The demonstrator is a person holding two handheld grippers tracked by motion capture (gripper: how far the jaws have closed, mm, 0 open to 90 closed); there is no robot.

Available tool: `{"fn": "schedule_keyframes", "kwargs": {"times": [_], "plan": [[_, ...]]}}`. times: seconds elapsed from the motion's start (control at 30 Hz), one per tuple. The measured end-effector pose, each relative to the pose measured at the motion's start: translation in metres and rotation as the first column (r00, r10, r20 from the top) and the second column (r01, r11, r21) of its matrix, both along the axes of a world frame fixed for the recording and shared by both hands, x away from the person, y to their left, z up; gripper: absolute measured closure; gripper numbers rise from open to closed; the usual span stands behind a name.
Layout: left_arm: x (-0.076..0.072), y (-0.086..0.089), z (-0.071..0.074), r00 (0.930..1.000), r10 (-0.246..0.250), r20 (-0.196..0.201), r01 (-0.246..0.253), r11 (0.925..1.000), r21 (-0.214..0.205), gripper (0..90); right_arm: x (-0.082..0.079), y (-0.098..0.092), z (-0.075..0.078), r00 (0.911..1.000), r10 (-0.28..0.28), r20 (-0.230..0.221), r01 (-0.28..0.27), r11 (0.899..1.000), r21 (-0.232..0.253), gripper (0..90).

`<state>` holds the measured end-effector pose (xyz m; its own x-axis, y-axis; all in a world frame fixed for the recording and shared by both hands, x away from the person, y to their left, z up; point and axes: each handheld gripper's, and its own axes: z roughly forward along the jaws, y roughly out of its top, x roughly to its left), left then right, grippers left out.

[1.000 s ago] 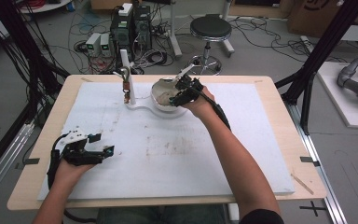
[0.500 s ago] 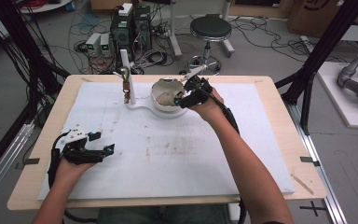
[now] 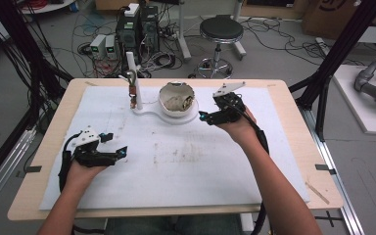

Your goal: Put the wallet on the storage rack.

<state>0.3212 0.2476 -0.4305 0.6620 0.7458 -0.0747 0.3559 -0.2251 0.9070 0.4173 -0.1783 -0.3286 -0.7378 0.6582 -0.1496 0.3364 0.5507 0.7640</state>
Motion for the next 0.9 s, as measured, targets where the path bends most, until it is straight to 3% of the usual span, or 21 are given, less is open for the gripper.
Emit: {"fn": "schedule_keyframes", "kwargs": {"times": [0.43,0.6,0.83,0.9], "plan": [[0.004,-0.004,0.001,0.9999,-0.006,0.011,0.006,0.9999,-0.013,18.7,-0.026,-0.045,-0.016,0.9982,-0.055,0.023,0.053,0.996,0.071,21.7],[0.004,-0.005,0.001,0.9999,-0.005,0.010,0.005,0.9998,-0.021,18.7,-0.038,-0.061,-0.025,0.9964,-0.076,0.038,0.072,0.992,0.102,21.7],[0.004,-0.005,0.001,0.9999,-0.005,0.010,0.005,0.9997,-0.022,18.7,-0.055,-0.082,-0.048,0.9915,-0.128,0.021,0.123,0.980,0.158,21.7],[0.004,-0.004,0.001,0.9999,-0.005,0.009,0.005,0.9996,-0.027,18.7,-0.057,-0.084,-0.051,0.9909,-0.133,0.023,0.127,0.980,0.154,21.7]]}}
